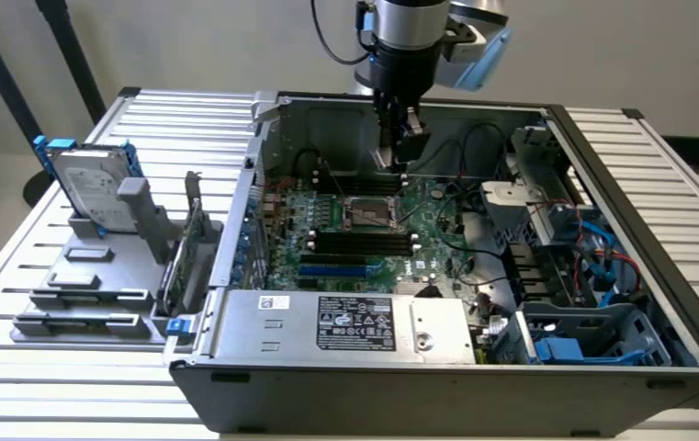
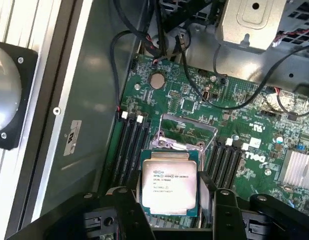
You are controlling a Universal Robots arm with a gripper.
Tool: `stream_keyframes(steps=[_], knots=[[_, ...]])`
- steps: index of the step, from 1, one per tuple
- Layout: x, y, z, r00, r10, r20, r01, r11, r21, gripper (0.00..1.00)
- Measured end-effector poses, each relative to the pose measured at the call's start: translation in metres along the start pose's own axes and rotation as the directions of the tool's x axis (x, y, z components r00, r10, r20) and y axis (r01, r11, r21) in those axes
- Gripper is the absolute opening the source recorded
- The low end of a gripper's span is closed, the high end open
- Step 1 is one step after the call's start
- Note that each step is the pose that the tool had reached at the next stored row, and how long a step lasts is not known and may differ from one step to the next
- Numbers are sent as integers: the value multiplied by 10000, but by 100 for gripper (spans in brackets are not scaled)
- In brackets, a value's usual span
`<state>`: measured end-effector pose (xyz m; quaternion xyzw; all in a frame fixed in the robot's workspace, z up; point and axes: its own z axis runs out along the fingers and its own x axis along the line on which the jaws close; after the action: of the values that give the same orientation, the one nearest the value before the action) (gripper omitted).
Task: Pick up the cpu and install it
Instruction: 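Place the cpu into insertion slot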
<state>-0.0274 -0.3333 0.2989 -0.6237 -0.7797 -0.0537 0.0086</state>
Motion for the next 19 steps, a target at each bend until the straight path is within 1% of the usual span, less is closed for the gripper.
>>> stream_keyframes(steps=[4, 7, 9, 11, 16, 17, 18, 19], knots=[[-1, -1, 17, 9980, 627, 41, -627, 9980, -36, 55], [-2, -2, 30, 9938, 1106, 71, -1105, 9939, -65, 55], [-3, -3, 40, 9898, 1422, 90, -1421, 9898, -83, 55], [-4, -4, 52, 9845, 1752, 109, -1751, 9845, -99, 55], [-7, -6, 87, 9676, 2521, 150, -2519, 9677, -137, 55], [-7, -11, 98, 9658, 2589, 154, -2587, 9659, -141, 55], [-5, -27, 108, 9652, 2609, 156, -2607, 9653, -144, 55], [2, -65, 116, 9652, 2611, 157, -2608, 9653, -143, 55]])
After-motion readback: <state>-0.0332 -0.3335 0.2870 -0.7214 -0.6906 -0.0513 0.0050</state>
